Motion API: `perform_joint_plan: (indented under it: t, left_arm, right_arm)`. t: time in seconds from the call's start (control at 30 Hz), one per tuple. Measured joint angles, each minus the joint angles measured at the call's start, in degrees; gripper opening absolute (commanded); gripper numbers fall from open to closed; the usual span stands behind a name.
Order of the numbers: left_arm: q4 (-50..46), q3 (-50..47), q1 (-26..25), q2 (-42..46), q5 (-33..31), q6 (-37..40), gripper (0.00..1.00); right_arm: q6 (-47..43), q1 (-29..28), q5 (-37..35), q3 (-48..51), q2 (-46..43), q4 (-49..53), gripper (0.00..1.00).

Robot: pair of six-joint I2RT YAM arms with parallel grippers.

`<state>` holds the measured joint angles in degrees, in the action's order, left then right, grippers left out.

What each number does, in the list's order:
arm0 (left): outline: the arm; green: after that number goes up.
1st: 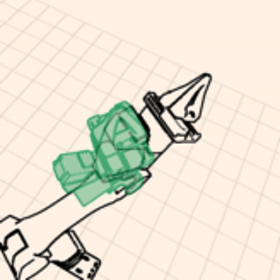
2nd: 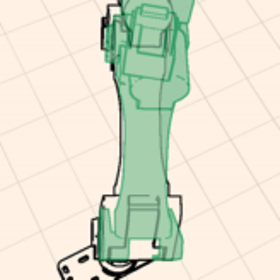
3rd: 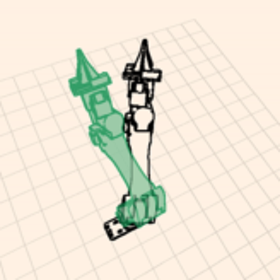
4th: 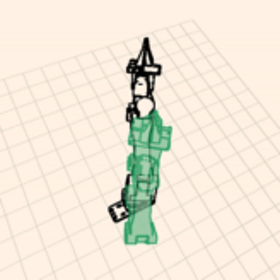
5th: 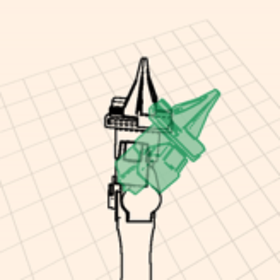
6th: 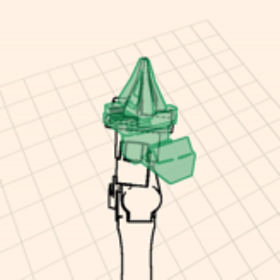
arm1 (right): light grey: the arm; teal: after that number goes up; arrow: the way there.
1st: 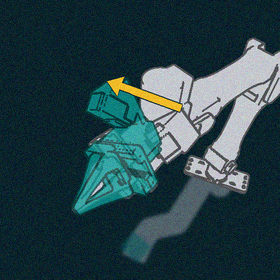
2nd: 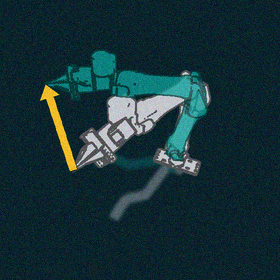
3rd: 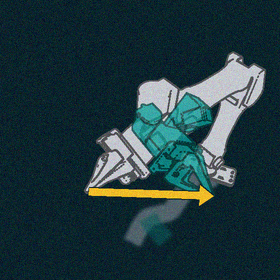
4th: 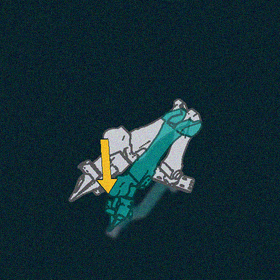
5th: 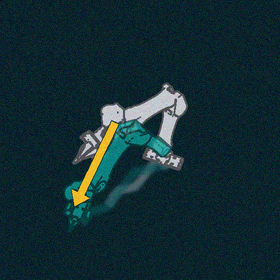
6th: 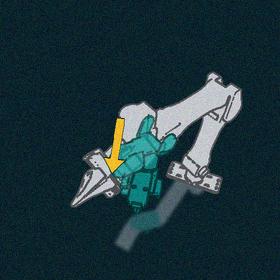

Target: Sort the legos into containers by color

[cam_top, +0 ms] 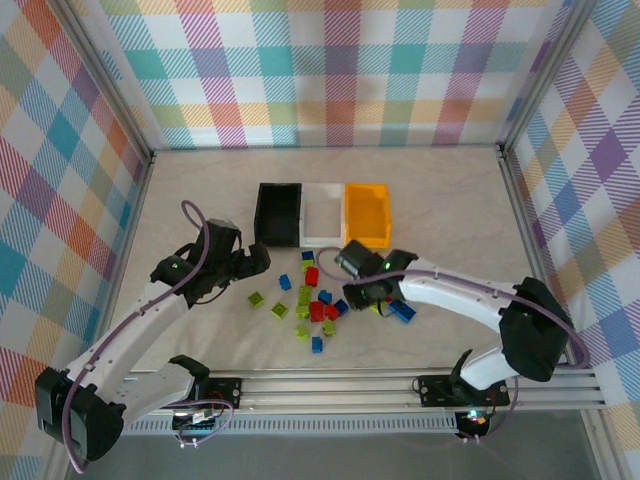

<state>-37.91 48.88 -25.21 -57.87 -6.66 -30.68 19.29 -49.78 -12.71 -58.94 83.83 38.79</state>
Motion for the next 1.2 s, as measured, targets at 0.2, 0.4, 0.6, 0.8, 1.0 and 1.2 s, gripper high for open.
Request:
perform_joint_plan:
  t: [0.2,0.4,0.6,0.8,1.0,1.2]
  left_arm:
    - [0.50,-1.77,0.81,2.99,0.22,-1.38,1.00]
    - [0.39,-3.10,1.90,2.97,1.27,-2.89,1.00]
    - [0.35,-4.96,2.12,2.97,1.99,-3.78,1.00]
    - [0.37,-5.27,2.16,2.97,2.14,-4.07,1.00]
    - [0.39,-5.27,2.16,2.64,2.38,-4.07,1.00]
    - [0.37,-5.27,2.16,2.25,2.60,-4.07,1.00]
  right_arm:
    - [-3.78,12.50,-0.87,-14.47,8.00,-4.02,0.20]
    - [-5.29,18.71,-1.22,-25.33,21.73,-5.35,0.31]
    - [-5.62,20.74,-0.57,-31.69,28.13,-4.85,0.61]
    - [-6.10,20.96,1.49,-31.95,25.99,-5.97,1.00]
    - [-5.49,20.48,4.39,-24.63,15.02,-8.87,1.00]
    - [-8.17,15.65,-10.82,-23.39,9.03,-14.82,1.00]
